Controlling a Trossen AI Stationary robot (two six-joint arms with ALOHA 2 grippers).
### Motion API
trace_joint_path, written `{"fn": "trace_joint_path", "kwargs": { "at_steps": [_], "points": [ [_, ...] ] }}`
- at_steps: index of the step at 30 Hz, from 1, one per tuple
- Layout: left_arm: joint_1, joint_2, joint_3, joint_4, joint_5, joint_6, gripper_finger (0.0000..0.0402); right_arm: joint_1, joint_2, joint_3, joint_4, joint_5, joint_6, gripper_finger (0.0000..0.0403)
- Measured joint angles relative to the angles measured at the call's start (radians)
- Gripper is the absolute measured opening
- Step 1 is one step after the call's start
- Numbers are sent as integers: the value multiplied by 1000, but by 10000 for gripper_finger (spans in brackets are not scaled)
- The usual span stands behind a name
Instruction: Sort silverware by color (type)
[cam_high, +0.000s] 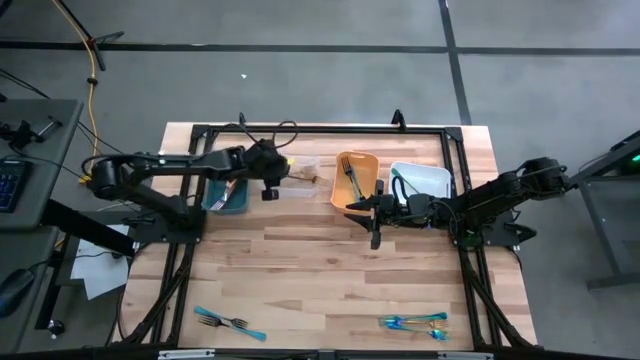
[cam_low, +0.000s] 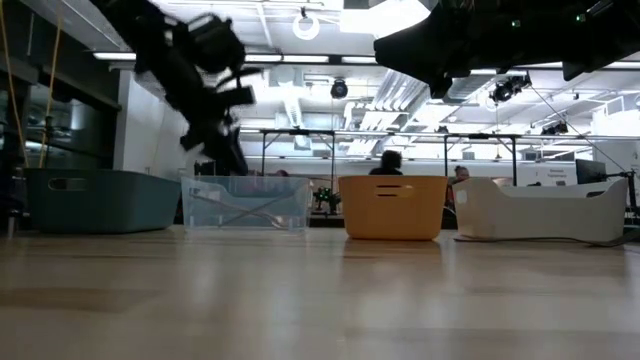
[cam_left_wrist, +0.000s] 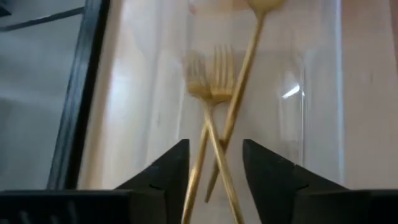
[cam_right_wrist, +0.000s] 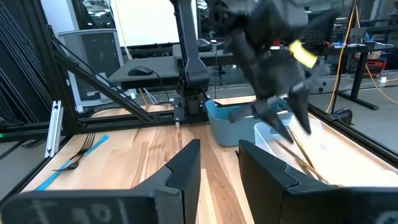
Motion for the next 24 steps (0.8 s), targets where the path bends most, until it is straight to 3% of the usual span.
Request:
{"fn": "trace_joint_path", "kwargs": {
  "at_steps": [3, 6, 8, 11, 14, 19, 24],
  "points": [
    [-22, -52, 64, -58, 46, -120, 168, 0, 0, 0, 0, 0, 0, 103],
    [-47, -128, 73, -40, 204, -268, 179, 0, 0, 0, 0, 0, 0, 103],
    [-79, -184, 49, 15, 291, -343, 181, 0, 0, 0, 0, 0, 0, 103],
    [-163, -266, -41, 158, 319, -418, 181, 0, 0, 0, 1, 0, 0, 103],
    [-266, -335, -160, 345, 250, -457, 181, 0, 0, 0, 2, 0, 3, 103],
    [-417, -392, -342, 661, 27, -465, 181, 0, 0, 0, 3, 0, 3, 103],
    [-487, -394, -431, 789, -77, -458, 181, 0, 0, 0, 5, 0, 3, 103]
  ]
}}
